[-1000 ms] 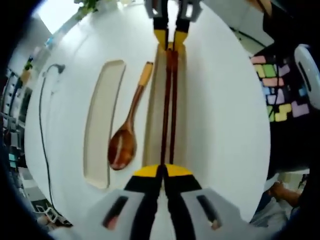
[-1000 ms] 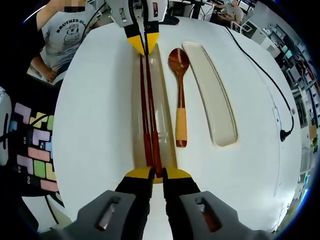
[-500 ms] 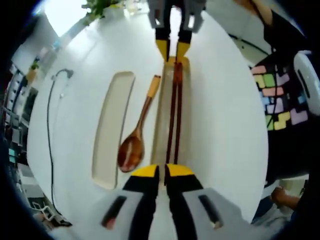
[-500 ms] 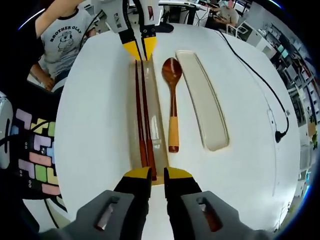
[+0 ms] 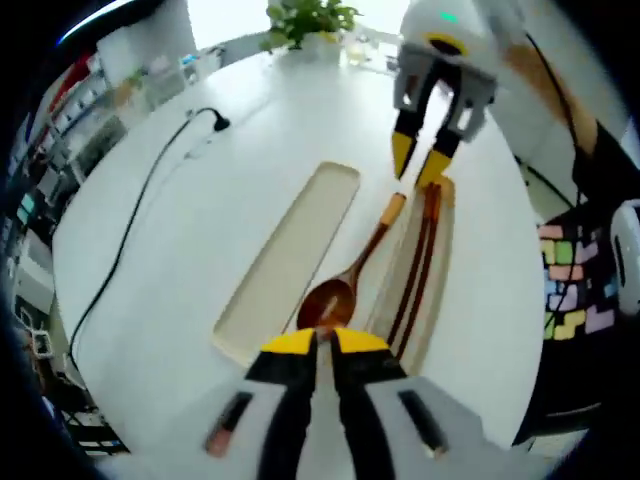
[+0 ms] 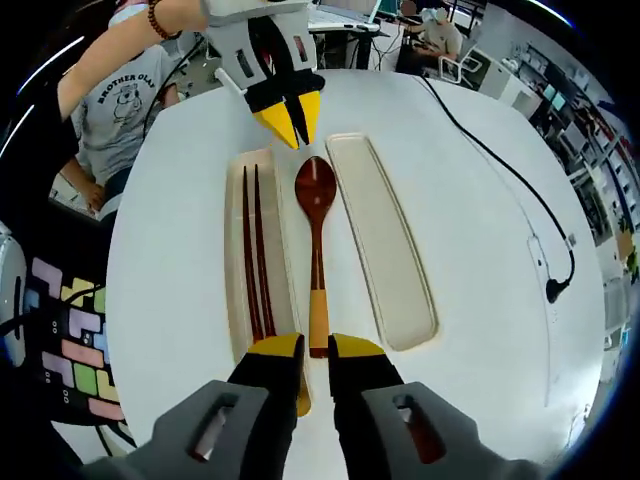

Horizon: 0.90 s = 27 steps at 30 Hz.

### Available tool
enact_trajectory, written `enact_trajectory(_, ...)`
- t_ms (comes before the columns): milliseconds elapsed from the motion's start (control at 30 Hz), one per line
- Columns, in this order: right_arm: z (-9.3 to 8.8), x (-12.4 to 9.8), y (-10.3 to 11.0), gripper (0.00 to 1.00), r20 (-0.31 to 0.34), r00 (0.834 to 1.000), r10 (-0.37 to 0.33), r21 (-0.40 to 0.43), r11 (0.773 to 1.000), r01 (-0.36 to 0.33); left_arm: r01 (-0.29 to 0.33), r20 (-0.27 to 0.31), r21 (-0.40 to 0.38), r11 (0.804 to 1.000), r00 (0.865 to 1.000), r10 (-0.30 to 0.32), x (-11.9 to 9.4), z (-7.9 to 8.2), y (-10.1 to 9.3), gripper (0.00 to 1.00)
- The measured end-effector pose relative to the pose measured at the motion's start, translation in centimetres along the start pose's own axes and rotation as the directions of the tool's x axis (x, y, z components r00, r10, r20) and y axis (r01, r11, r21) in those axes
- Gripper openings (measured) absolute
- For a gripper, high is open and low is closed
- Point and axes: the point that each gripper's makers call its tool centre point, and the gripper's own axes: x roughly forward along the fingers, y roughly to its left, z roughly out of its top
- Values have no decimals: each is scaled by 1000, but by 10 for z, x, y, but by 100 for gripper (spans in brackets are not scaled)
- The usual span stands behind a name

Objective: Arrange the utensils inside the cutlery case until each visible utensil rests in its matching compartment.

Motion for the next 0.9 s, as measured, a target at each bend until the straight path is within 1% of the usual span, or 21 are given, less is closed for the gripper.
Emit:
enact_trajectory(100, 7, 6, -1, 9, 16, 1000, 1, 13, 1000, -2, 54, 54, -111, 992, 997, -48, 4, -1, -1, 7)
enact_trajectory(133, 8, 8, -2, 9, 17, 1000, 0, 16, 1000, 0, 63, 73, -170, 983, 996, -51, 5, -1, 0, 8)
enact_trajectory(167, 9, 9, -2, 9, 18, 1000, -1, 17, 1000, 1, 71, 89, -211, 975, 995, -54, 6, -1, 1, 10)
enact_trajectory(200, 10, 10, -3, 9, 19, 1000, -2, 17, 1000, 2, 75, 98, -244, 967, 994, -52, 7, -3, 3, 15)
enact_trajectory(233, 11, 11, -3, 9, 19, 1000, -5, 17, 1000, 4, 76, 103, -303, 950, 994, -46, 8, -4, 5, 17)
enact_trajectory(300, 11, 14, -4, 9, 16, 1000, -12, 16, 1000, 12, 107, 123, -355, 929, 990, -67, 11, -7, 3, 17)
enact_trajectory(333, 11, 15, -5, 9, 16, 1000, -17, 14, 1000, 17, 121, 132, -371, 921, 988, -76, 12, -8, 1, 17)
enact_trajectory(367, 11, 17, -5, 9, 18, 1000, -19, 13, 1000, 19, 131, 136, -375, 918, 987, -85, 12, -10, -1, 18)
enact_trajectory(433, 10, 21, -5, 9, 14, 1000, -14, 10, 1000, 14, 138, 145, -406, 903, 986, -85, 14, -11, -2, 20)
enact_trajectory(467, 9, 24, -4, 9, 8, 1000, -11, 8, 1000, 11, 142, 148, -425, 894, 985, -87, 15, -12, -2, 20)
enact_trajectory(500, 8, 26, -5, 9, 0, 1000, -14, 5, 1000, 14, 151, 150, -452, 879, 984, -92, 16, -13, -4, 20)
enact_trajectory(533, 7, 27, -5, 9, -5, 1000, -19, 0, 1000, 19, 164, 156, -467, 869, 982, -102, 17, -13, -5, 20)
enact_trajectory(600, 7, 28, -5, 9, -8, 1000, -20, -9, 1000, 20, 176, 165, -486, 856, 980, -108, 20, -14, -7, 21)
enact_trajectory(700, 8, 30, -3, 9, -10, 1000, -12, -11, 1000, 11, 181, 165, -510, 841, 980, -110, 25, -16, -8, 22)
enact_trajectory(833, 9, 33, -2, 9, -5, 1000, -7, -13, 1000, 7, 173, 155, -515, 840, 982, -107, 29, -20, -8, 22)
enact_trajectory(900, 9, 32, -2, 9, -5, 1000, -6, -17, 1000, 6, 184, 163, -525, 831, 980, -114, 29, -20, -10, 22)
